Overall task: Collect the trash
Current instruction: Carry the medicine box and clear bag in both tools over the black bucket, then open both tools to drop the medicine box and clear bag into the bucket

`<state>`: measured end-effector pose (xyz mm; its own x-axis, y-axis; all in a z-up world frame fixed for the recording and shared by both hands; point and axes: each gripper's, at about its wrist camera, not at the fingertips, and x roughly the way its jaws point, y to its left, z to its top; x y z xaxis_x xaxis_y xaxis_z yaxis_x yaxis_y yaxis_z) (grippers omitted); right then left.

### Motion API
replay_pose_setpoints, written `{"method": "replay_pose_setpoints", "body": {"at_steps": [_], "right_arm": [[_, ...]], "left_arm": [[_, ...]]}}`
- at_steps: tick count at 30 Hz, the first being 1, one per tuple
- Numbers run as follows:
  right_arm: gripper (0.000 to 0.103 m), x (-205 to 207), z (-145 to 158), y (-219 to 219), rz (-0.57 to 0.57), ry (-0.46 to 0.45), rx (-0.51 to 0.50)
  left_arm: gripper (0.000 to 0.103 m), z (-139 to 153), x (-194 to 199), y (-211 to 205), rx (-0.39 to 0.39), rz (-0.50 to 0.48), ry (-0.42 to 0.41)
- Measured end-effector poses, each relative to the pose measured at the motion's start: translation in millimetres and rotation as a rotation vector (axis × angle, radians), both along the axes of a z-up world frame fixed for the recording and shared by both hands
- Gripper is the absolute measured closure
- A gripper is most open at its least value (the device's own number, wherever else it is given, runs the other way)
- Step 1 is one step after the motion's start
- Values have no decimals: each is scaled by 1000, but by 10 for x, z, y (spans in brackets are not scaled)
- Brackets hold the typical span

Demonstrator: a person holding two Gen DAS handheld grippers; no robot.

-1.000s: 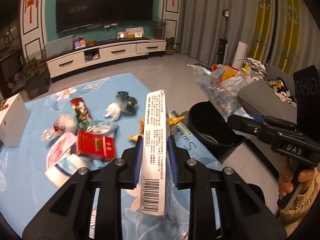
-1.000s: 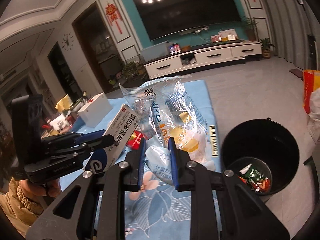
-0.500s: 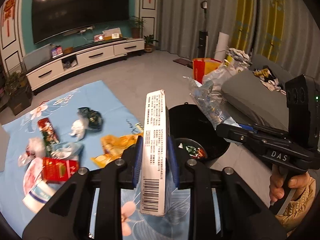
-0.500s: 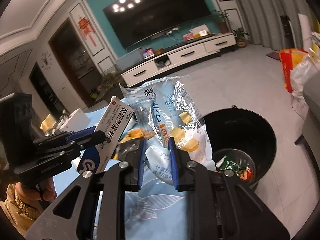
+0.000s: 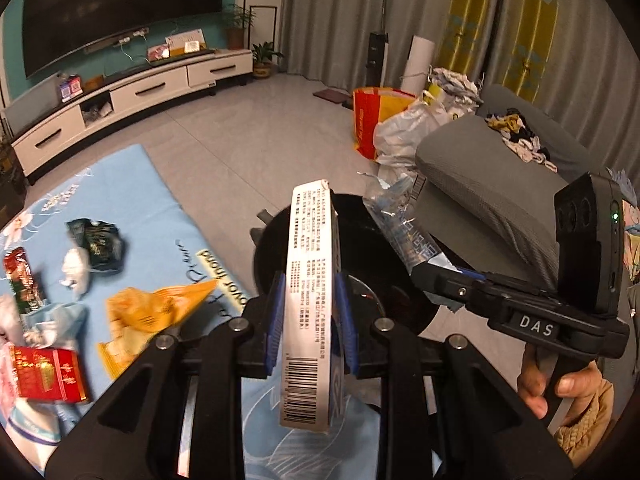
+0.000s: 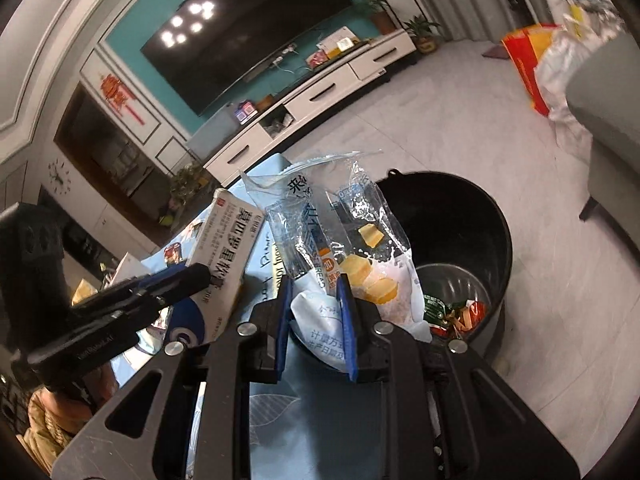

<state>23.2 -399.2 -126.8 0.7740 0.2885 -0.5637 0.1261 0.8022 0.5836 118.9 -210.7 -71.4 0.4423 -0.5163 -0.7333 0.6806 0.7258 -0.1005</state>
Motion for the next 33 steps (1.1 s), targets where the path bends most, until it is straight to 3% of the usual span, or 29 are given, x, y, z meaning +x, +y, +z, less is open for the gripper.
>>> {"method": "replay_pose_setpoints", "body": {"at_steps": [6,12,14,15,16,18,26,33], "right_arm": [[80,94,-220,-163,-41,48,86],[78,158,-280,-202,-62,57,103],[71,186,-316,-212,-73,70,112],[68,192,-337,-215,-79,81,120],[58,194,-343,-221,-84,86,124],[52,173,-351,-236,-98,94,129],[49,72,-254,-230,-115,100,120],[48,59,-143,-18,-50,114,82]], "left_arm": [[76,-278,193,-260,13,-6,69],[74,-447,393,-465,18,16,115],[72,-489,435,-504,23,32,120],[66,-508,460,-511,25,41,123],[50,-534,476,-517,29,46,128],[39,-558,468,-502,33,50,122],[36,-568,320,-263,19,57,147],[18,-501,-119,143,30,63,116]]}}
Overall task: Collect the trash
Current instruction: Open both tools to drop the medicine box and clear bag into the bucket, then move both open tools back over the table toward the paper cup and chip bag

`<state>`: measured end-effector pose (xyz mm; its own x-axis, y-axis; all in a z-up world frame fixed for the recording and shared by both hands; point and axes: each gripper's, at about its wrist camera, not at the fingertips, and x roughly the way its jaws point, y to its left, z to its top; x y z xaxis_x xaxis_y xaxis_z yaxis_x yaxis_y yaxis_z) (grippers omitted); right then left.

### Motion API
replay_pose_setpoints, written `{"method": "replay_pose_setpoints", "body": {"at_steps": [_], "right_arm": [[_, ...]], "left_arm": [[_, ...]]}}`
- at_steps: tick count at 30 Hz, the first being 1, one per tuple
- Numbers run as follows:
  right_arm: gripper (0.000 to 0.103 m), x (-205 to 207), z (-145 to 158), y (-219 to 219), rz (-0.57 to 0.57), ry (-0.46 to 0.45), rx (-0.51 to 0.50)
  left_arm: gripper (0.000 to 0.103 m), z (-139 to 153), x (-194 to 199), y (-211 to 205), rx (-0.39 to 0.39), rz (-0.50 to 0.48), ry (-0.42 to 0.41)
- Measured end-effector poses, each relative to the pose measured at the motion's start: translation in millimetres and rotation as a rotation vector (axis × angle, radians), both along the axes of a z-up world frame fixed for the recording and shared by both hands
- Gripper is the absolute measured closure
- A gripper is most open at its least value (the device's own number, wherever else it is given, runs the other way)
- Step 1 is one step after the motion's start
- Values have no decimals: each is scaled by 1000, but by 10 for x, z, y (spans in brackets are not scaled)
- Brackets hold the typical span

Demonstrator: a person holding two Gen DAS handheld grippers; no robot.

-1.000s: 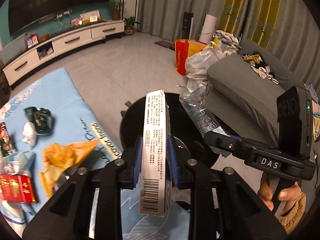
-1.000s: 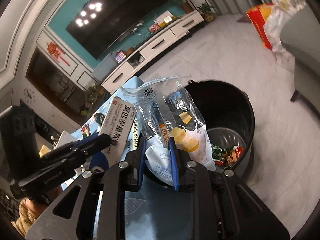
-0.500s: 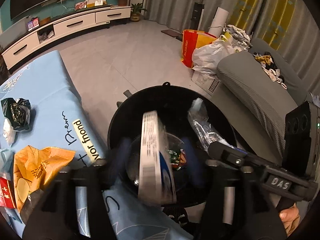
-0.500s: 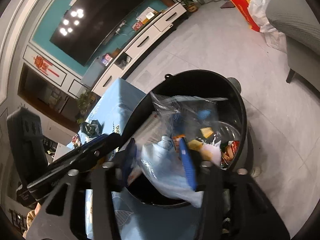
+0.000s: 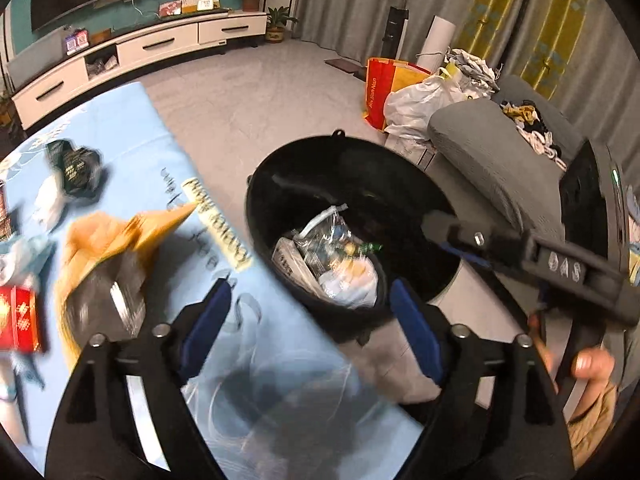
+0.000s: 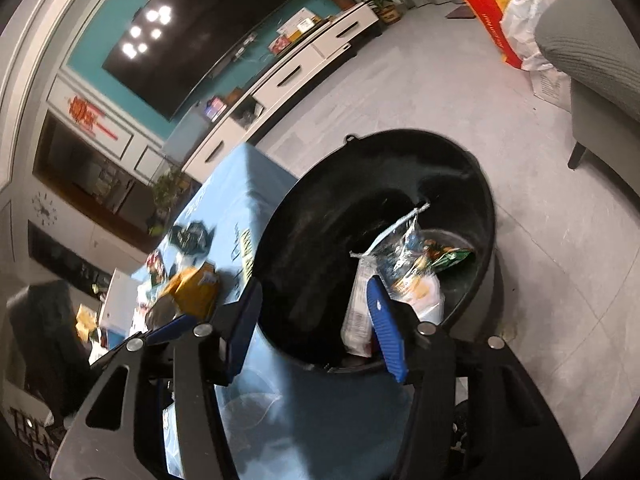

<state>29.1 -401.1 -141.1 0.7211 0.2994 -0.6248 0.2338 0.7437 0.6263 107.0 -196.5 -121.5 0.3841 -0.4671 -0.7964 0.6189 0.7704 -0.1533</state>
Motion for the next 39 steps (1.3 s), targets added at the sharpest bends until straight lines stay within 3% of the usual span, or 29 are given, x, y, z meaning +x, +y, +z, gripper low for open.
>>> {"method": "replay_pose_setpoints", "body": {"at_steps": [6,13,21,26,31,39], "right_arm": [[48,20,77,364,99,16,-27],[47,3,221,863,207,21,-77],[43,73,293,1380,312,49,-130],[33,145,332,1618,348,50,-128],[23,291,324,1665,331,53,-53],[23,585,255,1690,278,64,35]], "left_arm": [[12,1,-389,550,65,67,-52],[11,-59,-565,1380,71,244,-2],[10,-71,-738,2212,8,429,19],[10,-65,-774,2572,-39,521,10],[10,-27,-713,2925,-91,608,-4],[10,-53,-429,3366,-153,729,0]]}}
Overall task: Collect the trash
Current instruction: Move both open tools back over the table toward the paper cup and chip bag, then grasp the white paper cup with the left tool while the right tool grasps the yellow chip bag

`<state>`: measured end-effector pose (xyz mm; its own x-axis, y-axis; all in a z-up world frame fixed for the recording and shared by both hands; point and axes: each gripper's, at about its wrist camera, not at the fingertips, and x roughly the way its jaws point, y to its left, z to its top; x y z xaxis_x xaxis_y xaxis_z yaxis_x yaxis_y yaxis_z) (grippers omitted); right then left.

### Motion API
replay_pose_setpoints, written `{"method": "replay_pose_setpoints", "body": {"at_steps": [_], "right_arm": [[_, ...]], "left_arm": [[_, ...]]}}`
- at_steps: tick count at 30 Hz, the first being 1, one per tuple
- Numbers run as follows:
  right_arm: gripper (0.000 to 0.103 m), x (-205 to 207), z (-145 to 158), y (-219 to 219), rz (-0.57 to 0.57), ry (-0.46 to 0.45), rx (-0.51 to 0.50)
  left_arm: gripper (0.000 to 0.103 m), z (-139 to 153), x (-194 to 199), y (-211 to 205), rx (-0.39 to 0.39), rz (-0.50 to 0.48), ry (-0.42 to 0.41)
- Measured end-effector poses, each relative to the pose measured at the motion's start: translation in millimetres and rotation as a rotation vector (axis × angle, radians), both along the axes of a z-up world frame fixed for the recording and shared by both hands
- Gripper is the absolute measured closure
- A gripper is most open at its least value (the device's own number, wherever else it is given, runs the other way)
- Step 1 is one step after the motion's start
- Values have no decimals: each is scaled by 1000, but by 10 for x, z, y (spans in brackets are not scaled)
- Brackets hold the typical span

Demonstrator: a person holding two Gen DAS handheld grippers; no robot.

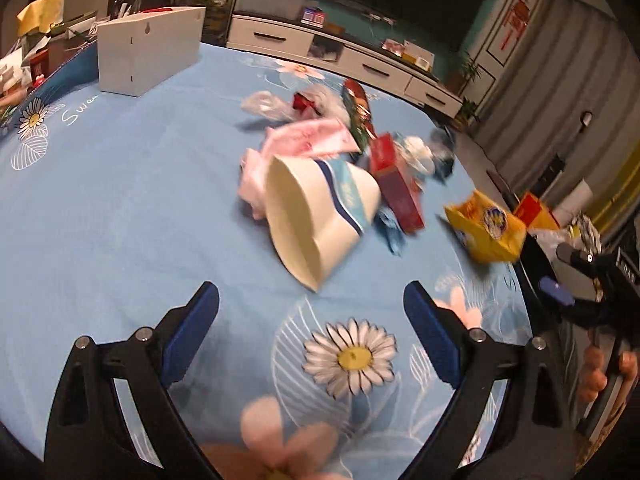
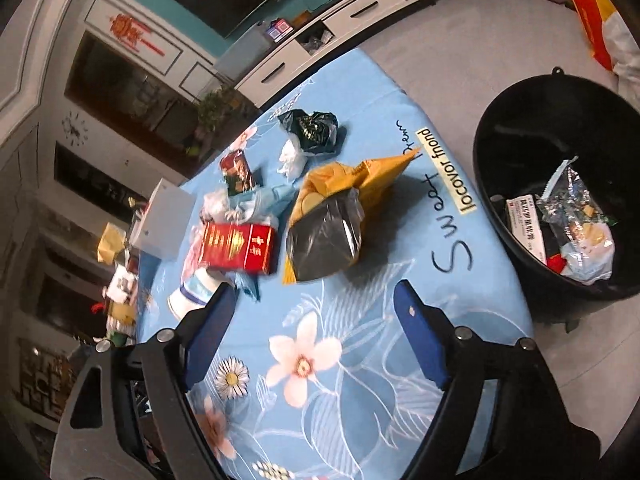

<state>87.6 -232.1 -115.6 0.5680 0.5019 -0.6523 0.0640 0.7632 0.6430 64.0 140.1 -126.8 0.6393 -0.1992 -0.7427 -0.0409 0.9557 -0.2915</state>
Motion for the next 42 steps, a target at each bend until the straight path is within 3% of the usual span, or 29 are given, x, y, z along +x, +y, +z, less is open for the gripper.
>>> {"method": "replay_pose_setpoints", "body": {"at_steps": [10,16,17,19,21,23,26,29,34,42], "right_arm": [[23,512,-263,-134,-131,66,121],[23,758,-449,-89,-129,118,154],[27,774,-460,-70,-125,121,146],[41,777,-487,-39,-113,123,129],[46,767,-522,-25,-105,123,127],[60,749,-495,-5,-97,110,91],[75,683,-380,64,-70,57,20],[87,618,-344,96,-49,41,10],[88,442,-284,109,-35,27,-23],[88,178,-171,175,10,-1,-83]], "left_arm": [[10,-130,530,33,5,14,-1],[10,-200,737,-8,22,-1,6],[10,-202,752,-6,22,2,4],[25,-215,782,-15,34,13,1],[28,-227,797,-19,16,1,1],[31,-219,799,-48,23,-10,-7],[47,-215,788,-76,-6,-35,-10],[52,-206,763,-104,-16,-49,-10],[73,-165,678,-140,-41,-69,-23],[78,-113,462,-130,-78,-82,-30]]}}
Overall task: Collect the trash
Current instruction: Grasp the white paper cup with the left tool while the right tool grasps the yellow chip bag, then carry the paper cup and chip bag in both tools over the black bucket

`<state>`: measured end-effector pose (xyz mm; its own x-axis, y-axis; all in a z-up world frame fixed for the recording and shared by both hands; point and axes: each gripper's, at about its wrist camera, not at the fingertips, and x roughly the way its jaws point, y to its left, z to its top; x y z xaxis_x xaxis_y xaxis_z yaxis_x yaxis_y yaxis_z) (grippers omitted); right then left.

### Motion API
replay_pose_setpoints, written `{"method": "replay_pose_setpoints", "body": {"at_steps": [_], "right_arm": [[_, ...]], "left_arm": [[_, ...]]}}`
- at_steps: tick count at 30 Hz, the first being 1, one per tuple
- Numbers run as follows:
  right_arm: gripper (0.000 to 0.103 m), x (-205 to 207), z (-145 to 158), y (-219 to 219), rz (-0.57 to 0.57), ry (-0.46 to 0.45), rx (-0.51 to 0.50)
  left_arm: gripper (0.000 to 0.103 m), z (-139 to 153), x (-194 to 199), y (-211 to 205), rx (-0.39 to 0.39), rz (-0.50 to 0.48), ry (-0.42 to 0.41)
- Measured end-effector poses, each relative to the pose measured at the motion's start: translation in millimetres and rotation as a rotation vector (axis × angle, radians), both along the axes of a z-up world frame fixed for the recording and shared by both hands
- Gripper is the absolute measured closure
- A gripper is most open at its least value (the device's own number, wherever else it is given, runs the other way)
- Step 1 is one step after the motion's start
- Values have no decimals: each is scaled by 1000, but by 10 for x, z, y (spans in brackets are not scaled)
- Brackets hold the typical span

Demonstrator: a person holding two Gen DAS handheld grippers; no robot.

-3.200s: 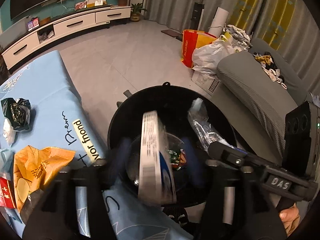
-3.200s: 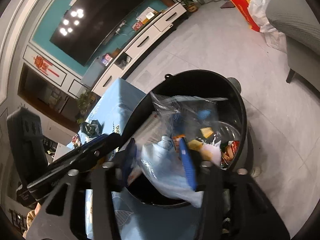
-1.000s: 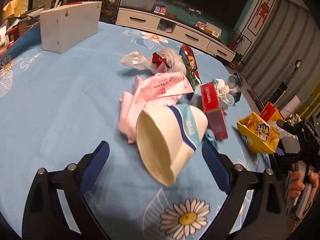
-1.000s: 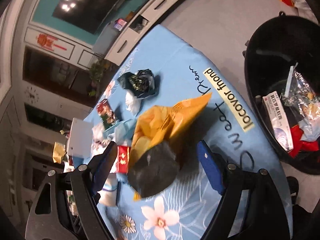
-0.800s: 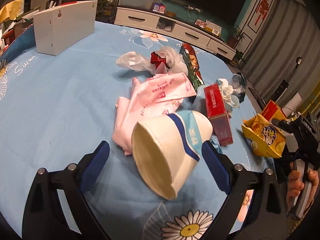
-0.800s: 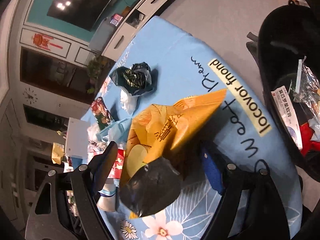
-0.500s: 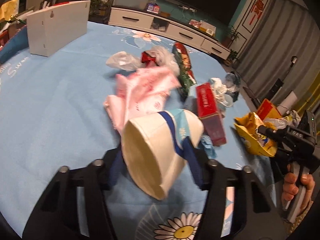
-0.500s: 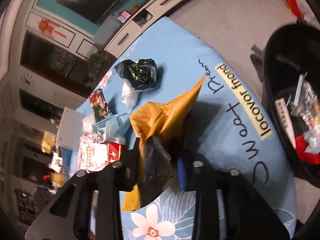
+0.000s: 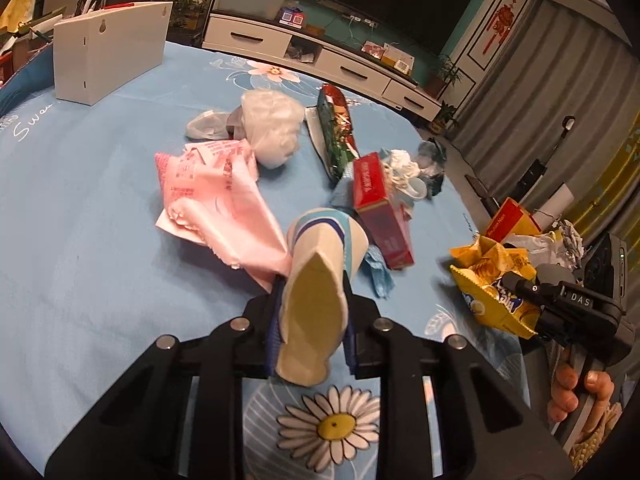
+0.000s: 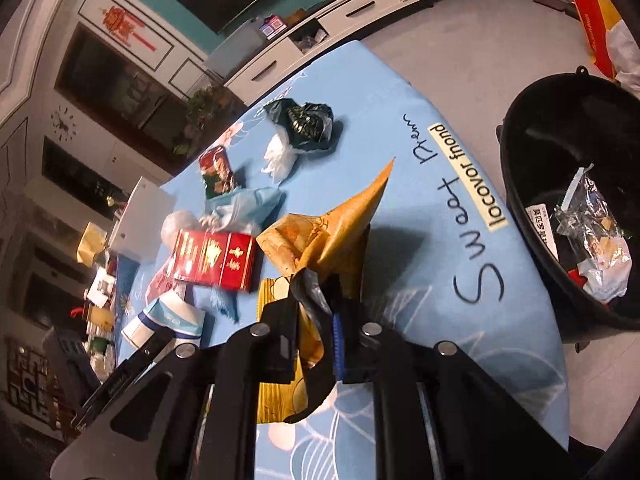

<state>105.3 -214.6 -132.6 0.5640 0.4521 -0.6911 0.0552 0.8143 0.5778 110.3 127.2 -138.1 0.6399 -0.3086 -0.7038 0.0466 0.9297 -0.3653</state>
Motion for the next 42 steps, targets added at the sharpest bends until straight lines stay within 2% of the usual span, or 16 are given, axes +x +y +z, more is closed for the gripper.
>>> {"method": "replay_pose_setpoints", "body": {"at_steps": [4,6,7,9,16,19,21,22,25,32,42], "right_arm": [[88,-85,44,27,14,-18,-17],[88,-114,48,29,23,-17,-11],[88,-127,40,26,24,-14,-10],[88,-142,32,26,24,-11,-8],[88,-184,55,-3,26,-12,15],[88,-194,79,-7,29,-20,19],[88,-204,77,-16,30,-20,23],[88,-207,77,-15,32,-21,23],[88,-218,92,-27,31,-28,26],[88,-306,210,-121,22,-72,30],[88,-489,349,-438,-41,-131,34]], "left_arm": [[77,49,-71,36,-59,-5,3],[76,98,-115,24,-41,-7,-15],[70,120,-146,17,-35,-17,-25],[67,133,-218,-17,-16,-31,-34],[67,-71,-324,25,-33,-32,42],[64,-90,-371,30,-32,-35,48],[66,-100,-401,17,-33,-38,53],[72,-99,-410,8,-34,-37,54],[79,-74,-459,-40,-35,-45,51],[80,171,-609,-243,-22,-102,-4],[80,518,-480,-728,40,-191,-82]]}}
